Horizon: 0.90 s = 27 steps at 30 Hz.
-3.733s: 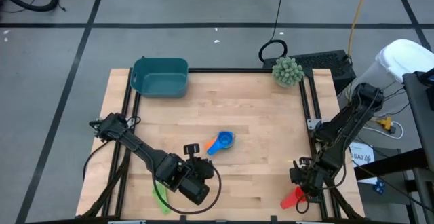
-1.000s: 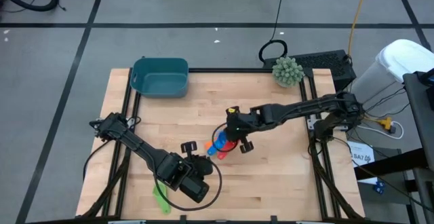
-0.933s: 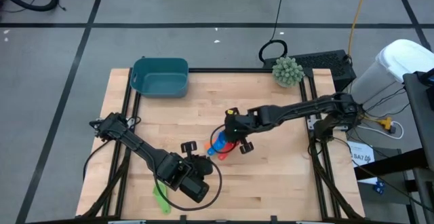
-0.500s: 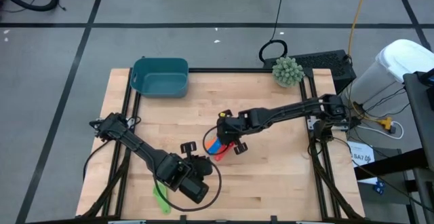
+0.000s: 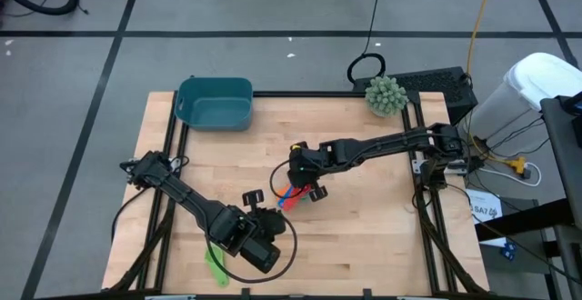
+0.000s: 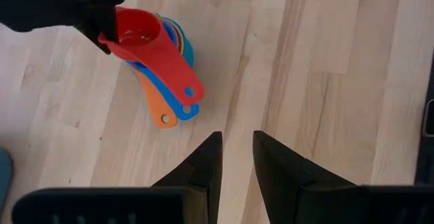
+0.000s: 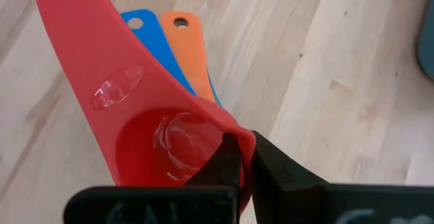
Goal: Nest measuring cups in basket
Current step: Stack the red measuring cup on top of the blue measuring cup
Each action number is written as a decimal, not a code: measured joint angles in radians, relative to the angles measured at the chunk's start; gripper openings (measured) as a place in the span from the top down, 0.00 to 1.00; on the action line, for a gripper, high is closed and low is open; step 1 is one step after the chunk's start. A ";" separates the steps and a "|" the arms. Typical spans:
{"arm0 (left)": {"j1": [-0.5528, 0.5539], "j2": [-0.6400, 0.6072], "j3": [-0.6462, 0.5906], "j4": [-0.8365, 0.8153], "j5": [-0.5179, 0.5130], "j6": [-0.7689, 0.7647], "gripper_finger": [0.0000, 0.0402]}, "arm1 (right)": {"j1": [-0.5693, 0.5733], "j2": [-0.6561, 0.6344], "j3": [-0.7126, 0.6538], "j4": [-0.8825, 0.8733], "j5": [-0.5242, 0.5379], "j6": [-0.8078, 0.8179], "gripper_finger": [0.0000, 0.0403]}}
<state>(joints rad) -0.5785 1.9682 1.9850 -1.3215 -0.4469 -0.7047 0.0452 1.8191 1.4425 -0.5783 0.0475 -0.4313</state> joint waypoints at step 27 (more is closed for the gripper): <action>-0.035 0.000 0.000 0.040 -0.010 -0.036 0.78 | 0.002 0.016 -0.055 0.037 -0.001 0.029 0.88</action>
<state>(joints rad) -0.6132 1.9682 1.9850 -1.2819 -0.4564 -0.7403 0.0475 1.8351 1.3872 -0.5409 0.0467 -0.4025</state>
